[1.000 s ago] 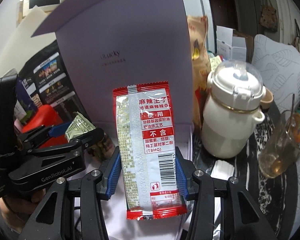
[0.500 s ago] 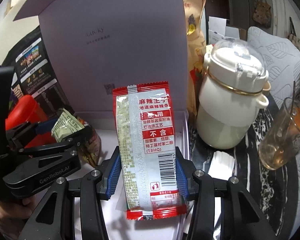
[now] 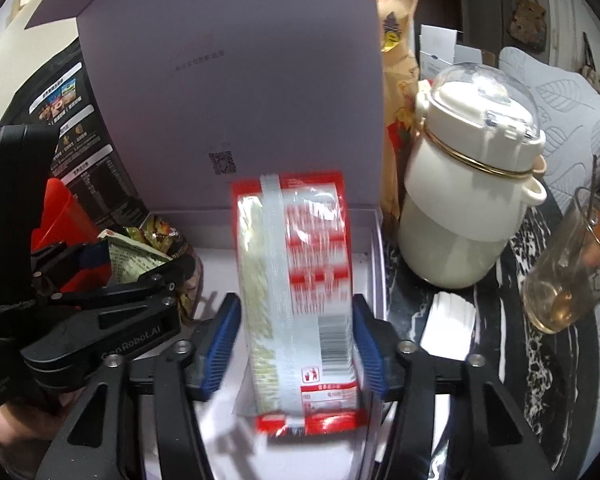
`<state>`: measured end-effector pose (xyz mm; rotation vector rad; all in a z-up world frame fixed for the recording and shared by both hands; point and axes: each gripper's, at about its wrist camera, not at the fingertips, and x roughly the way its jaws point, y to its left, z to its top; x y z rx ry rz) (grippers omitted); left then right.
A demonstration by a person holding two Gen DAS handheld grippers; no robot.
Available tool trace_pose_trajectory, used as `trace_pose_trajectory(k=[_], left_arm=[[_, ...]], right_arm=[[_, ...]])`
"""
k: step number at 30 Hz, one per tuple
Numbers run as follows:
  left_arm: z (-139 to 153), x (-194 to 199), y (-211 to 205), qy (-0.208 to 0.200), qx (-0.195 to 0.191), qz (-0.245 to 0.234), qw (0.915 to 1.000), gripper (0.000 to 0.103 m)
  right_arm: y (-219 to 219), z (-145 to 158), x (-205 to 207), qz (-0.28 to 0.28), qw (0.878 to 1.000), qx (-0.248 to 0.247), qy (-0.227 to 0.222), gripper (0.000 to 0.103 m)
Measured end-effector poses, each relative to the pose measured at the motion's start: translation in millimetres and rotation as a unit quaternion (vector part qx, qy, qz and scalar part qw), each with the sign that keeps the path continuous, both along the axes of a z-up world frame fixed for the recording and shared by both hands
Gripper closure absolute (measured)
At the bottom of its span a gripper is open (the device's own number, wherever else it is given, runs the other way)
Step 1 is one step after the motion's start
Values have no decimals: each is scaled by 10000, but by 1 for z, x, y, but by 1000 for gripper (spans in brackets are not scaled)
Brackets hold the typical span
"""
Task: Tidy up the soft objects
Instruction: 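Lower both packets into the lavender box and open both grippers, then withdraw both tools from the box back toward the table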
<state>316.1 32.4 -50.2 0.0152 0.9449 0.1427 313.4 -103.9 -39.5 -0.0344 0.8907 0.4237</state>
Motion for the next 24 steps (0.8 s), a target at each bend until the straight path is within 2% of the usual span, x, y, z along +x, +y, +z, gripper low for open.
trace_pose_trajectory(k=[3,10,14,21,24], left_arm=[[4,-2,-6,-73,-34,-93,9999,32],[17,-15,-17,-332,76,-123,9993,31],[34,-20,-17,-474,-18,-85,9988,31],[66,-47,-28,-846,45,-146,9963,31],[91,-59,-30,-1027,68,-154,9946,31]], right_arm=[[-4,5,-5,-148,9998,-61,-85,34],[-16,20,-17,-275,9994,-42,-181,34],[-22,32,-22,-345,9990,-29,-281,34],[-31,65,-38,-336,9977,117,-580,34],[-33,80,-47,-333,9967,175,-715,34]])
